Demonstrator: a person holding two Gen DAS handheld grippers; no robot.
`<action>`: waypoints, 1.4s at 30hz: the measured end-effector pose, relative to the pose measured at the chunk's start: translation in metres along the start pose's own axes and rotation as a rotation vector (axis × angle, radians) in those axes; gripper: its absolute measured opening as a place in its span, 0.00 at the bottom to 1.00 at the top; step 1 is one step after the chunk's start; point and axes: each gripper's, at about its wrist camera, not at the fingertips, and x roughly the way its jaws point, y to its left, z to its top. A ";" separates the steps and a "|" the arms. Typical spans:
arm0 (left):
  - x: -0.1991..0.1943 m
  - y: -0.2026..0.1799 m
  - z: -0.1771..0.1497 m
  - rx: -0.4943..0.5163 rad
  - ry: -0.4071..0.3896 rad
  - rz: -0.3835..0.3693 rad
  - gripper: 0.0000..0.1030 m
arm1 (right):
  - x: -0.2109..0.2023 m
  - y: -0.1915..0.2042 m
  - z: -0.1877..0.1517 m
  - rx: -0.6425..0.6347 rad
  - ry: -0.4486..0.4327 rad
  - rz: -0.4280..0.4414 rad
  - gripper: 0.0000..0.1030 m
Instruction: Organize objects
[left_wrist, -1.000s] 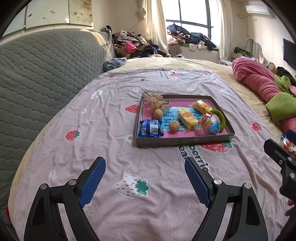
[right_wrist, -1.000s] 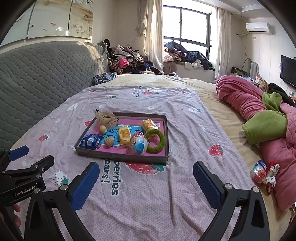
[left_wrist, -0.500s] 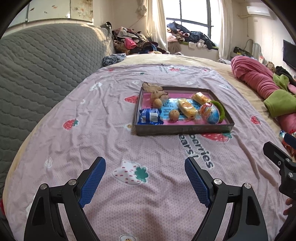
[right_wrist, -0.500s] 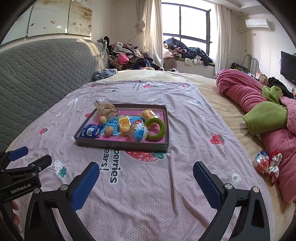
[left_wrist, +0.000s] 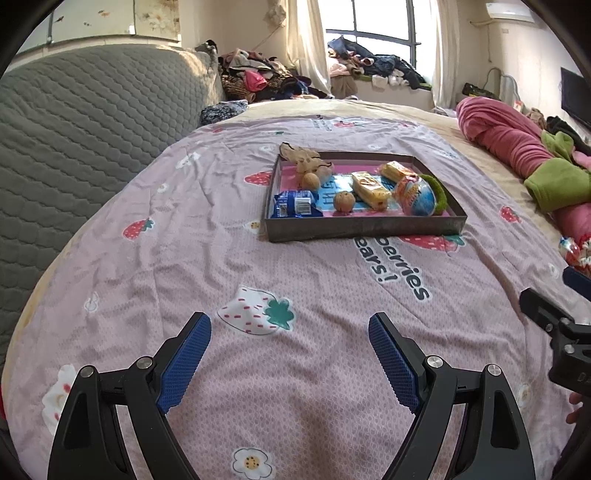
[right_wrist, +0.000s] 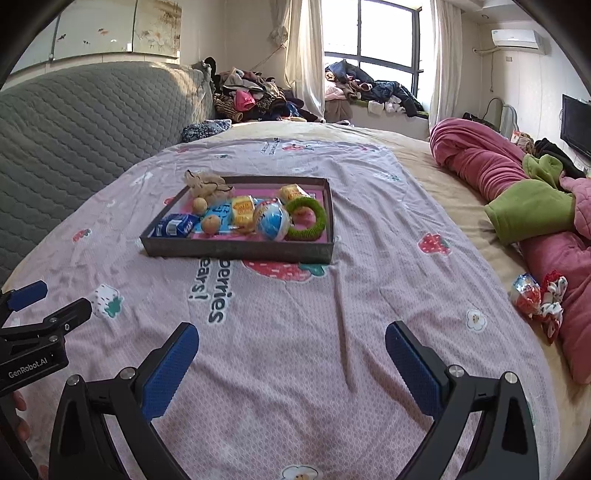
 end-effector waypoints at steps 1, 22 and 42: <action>0.000 -0.001 -0.002 0.007 -0.002 0.000 0.86 | 0.002 -0.001 -0.002 0.001 0.009 -0.004 0.99; 0.023 -0.002 -0.015 -0.014 0.023 -0.027 0.86 | 0.012 0.001 -0.023 -0.002 0.006 0.009 0.99; 0.037 -0.005 -0.018 -0.016 0.048 -0.036 0.86 | 0.021 -0.003 -0.027 0.011 0.014 -0.001 0.99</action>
